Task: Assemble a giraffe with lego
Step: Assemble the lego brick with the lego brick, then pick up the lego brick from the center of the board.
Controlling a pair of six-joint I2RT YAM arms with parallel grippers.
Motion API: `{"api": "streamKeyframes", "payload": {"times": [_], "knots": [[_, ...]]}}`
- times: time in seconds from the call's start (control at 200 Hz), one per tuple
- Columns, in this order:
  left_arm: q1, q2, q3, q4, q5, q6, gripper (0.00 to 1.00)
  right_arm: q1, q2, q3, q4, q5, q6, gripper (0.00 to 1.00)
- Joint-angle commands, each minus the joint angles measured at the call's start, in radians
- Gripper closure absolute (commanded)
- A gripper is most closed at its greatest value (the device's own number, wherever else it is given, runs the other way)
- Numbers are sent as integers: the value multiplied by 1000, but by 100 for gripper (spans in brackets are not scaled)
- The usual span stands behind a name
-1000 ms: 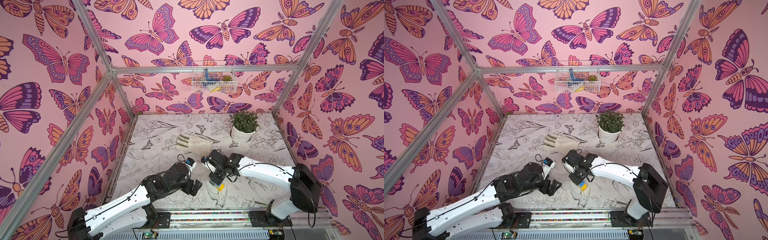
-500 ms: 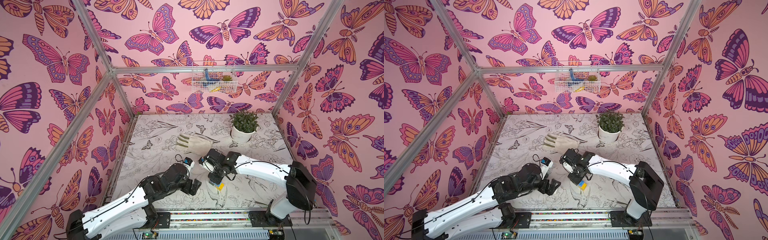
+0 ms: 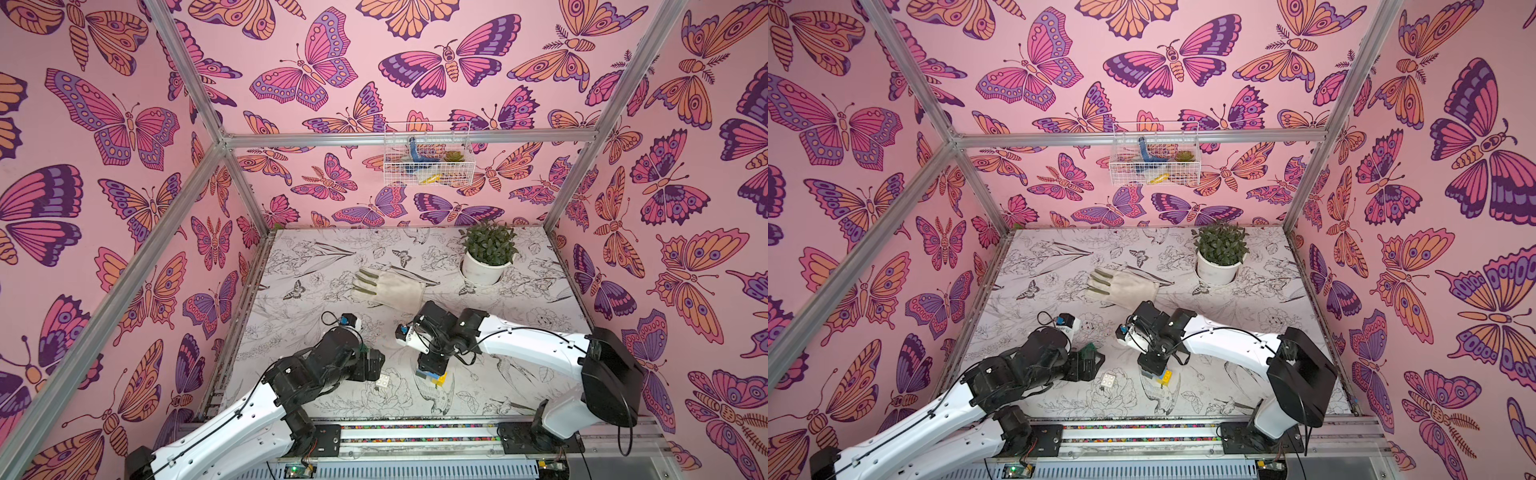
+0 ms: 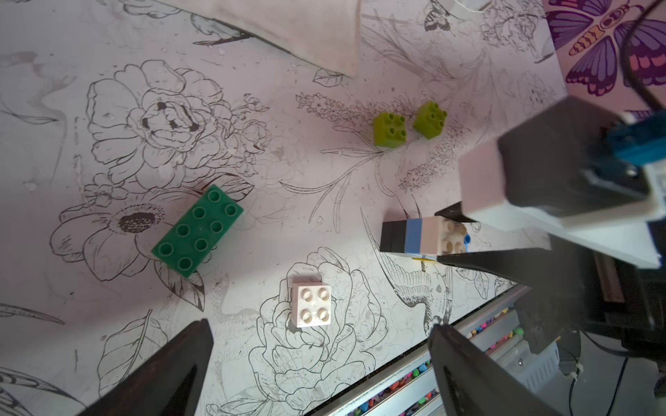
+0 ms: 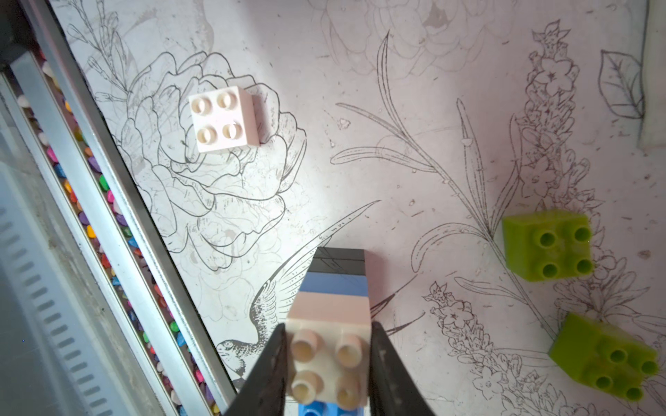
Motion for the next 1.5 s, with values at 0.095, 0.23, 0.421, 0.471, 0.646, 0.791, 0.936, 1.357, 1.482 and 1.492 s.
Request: {"api": "streamKeyframes", "payload": {"times": [0.095,0.23,0.421,0.471,0.646,0.791,0.936,1.357,1.482,1.492], "knots": [[23,85,47,-152,20,-45,0,0,-88,-43,8,21,68,15],[23,157,80,-192,51,-43,0,-35,-231,-69,49,78,225,8],[-18,268,127,-196,7,-38,2,-39,-573,-293,130,145,492,8],[-33,308,139,-197,-16,-38,2,-39,-647,-359,133,180,558,8],[-98,465,190,-185,-74,-41,6,-39,-724,-449,120,238,703,9],[-134,580,199,-139,-58,-59,8,-39,-588,-392,61,240,710,11],[-140,624,171,-50,-15,-77,11,-39,-512,-368,42,184,700,16],[-165,786,179,6,17,-98,26,-39,-639,-468,11,244,751,22],[-167,780,171,-11,-2,-122,41,-39,-633,-473,30,235,750,21],[-167,778,170,-12,-2,-124,42,-39,-632,-475,30,234,750,21]]}}
